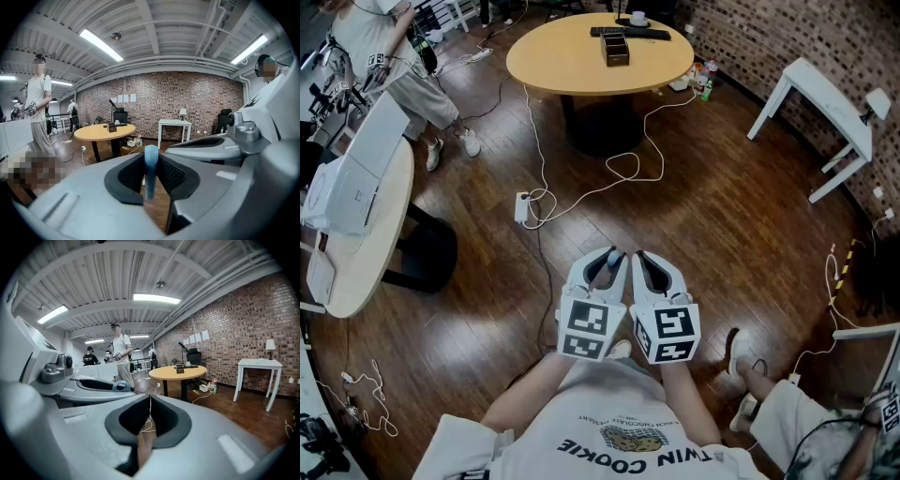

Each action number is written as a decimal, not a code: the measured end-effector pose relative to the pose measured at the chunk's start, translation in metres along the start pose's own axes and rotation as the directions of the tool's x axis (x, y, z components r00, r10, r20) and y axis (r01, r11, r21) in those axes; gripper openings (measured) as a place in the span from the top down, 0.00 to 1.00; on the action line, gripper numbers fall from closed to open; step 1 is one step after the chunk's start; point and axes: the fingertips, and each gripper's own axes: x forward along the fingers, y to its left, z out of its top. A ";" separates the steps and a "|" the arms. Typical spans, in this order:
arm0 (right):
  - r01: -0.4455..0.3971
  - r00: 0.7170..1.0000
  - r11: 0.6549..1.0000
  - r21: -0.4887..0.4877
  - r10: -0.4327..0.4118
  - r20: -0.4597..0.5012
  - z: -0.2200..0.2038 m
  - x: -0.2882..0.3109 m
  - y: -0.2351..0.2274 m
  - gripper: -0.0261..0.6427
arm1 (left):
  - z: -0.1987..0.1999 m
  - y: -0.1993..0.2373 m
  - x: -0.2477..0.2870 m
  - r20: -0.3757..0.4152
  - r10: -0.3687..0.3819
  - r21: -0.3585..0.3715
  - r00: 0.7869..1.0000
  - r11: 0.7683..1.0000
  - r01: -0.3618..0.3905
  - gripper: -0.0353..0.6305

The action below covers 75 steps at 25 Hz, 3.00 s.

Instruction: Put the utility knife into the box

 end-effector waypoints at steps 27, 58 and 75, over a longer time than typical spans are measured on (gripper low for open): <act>0.036 0.999 0.999 -0.023 -0.037 -0.023 0.030 0.114 -0.066 0.95 | 0.027 0.064 0.119 -0.008 -0.064 -0.019 0.998 0.998 0.064 0.83; 0.097 0.994 0.994 -0.044 -0.099 -0.048 0.103 0.353 -0.055 0.95 | 0.069 0.280 0.242 0.006 -0.150 -0.041 0.989 0.988 0.150 0.83; -0.008 0.998 0.999 -0.032 0.006 -0.070 0.142 0.460 -0.221 0.95 | 0.124 0.294 0.427 -0.028 -0.039 -0.073 0.999 0.997 0.037 0.83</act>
